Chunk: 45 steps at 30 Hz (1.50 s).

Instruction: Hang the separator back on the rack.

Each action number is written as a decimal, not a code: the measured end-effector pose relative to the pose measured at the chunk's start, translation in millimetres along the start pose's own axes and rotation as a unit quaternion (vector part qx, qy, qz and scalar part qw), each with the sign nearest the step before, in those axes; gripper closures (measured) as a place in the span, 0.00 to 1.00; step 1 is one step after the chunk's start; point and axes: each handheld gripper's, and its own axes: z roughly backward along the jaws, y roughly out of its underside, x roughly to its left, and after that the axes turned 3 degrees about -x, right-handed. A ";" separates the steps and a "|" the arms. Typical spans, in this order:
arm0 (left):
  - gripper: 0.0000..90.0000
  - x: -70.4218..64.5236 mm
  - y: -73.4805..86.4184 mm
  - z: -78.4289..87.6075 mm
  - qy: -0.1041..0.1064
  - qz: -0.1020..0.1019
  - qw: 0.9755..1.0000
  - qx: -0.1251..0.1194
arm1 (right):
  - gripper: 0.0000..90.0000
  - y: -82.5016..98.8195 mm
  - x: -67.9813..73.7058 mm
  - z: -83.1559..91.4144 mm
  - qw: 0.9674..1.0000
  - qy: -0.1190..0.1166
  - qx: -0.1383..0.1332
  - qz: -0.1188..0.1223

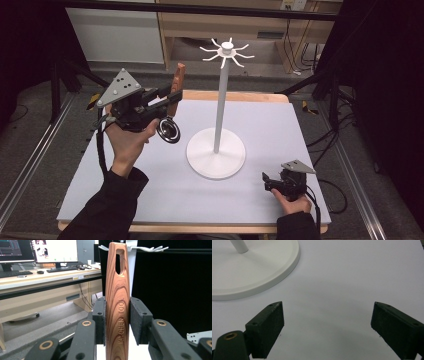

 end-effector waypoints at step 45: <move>0.76 -12.0 -19.4 -38.2 0.014 -0.004 1.000 -0.002 | 0.13 0.0 -2.2 1.0 1.000 -0.002 -0.002 -0.002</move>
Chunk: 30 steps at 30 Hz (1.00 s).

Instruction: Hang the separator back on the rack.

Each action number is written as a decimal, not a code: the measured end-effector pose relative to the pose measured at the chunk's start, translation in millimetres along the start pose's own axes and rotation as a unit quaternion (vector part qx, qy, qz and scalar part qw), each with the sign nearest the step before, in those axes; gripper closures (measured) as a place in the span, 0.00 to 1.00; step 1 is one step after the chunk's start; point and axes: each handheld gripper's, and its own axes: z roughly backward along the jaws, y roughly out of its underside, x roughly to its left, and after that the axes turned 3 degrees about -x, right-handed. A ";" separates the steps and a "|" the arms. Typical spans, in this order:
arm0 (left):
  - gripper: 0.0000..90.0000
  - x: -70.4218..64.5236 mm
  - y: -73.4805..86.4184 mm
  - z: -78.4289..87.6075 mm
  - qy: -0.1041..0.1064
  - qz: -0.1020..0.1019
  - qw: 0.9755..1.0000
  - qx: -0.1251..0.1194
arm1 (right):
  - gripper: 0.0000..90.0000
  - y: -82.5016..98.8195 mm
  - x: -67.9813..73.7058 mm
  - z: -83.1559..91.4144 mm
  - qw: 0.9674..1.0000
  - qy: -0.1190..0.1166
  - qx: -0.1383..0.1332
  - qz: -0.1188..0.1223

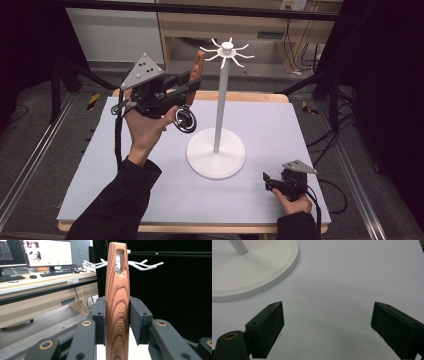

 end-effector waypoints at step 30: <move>0.75 3.7 3.9 -15.2 0.010 0.007 1.000 0.007 | 0.13 -0.1 -0.2 0.1 1.000 0.000 -0.001 0.001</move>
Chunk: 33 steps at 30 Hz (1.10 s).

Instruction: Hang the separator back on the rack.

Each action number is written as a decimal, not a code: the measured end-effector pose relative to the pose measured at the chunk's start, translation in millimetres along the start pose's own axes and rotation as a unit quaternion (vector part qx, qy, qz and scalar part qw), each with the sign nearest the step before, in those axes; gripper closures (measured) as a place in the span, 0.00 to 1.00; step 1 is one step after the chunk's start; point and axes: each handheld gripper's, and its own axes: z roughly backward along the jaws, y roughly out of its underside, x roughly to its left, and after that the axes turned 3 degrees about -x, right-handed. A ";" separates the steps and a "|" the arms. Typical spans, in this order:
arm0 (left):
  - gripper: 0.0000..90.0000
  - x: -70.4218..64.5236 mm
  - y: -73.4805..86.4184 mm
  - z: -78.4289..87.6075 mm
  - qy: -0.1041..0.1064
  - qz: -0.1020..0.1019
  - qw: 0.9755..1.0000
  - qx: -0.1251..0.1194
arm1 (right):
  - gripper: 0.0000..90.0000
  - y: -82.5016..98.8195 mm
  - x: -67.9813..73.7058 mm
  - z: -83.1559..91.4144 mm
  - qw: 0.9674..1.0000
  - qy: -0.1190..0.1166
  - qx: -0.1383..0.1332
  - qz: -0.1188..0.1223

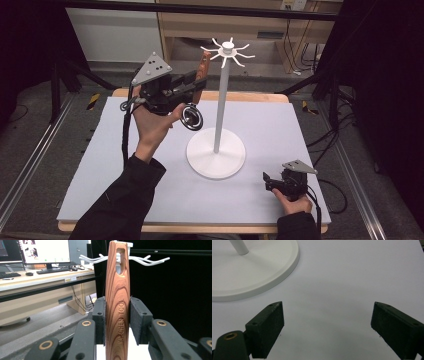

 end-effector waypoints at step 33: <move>0.76 1.3 -4.2 2.6 -0.007 -0.012 1.000 0.008 | 0.13 0.2 1.5 -0.6 1.000 -0.004 0.004 0.001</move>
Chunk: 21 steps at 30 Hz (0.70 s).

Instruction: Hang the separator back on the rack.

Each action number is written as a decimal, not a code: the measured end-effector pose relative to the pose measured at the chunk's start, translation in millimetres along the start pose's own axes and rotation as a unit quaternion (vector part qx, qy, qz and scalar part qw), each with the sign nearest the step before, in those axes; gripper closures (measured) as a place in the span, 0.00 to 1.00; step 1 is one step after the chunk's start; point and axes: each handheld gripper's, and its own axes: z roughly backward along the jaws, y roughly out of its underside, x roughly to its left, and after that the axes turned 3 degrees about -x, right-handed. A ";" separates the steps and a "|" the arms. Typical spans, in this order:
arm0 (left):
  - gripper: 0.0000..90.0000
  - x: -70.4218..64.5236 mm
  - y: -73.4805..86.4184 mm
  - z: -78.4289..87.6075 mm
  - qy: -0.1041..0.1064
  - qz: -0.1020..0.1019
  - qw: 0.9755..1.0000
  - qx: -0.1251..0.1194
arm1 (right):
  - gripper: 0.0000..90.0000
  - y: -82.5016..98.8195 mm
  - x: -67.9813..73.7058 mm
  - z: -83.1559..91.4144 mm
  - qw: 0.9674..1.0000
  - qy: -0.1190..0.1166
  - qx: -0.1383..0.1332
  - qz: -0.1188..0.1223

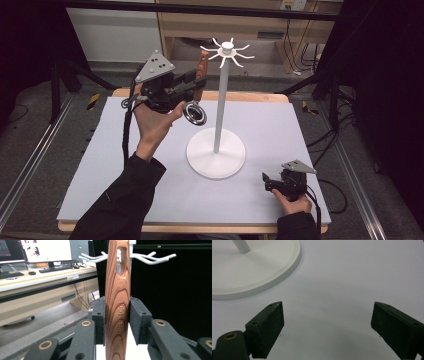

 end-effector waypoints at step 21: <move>0.76 -38.3 -4.2 3.4 0.025 -0.023 0.999 0.001 | 0.13 -0.2 0.3 0.2 1.000 0.000 0.000 -0.001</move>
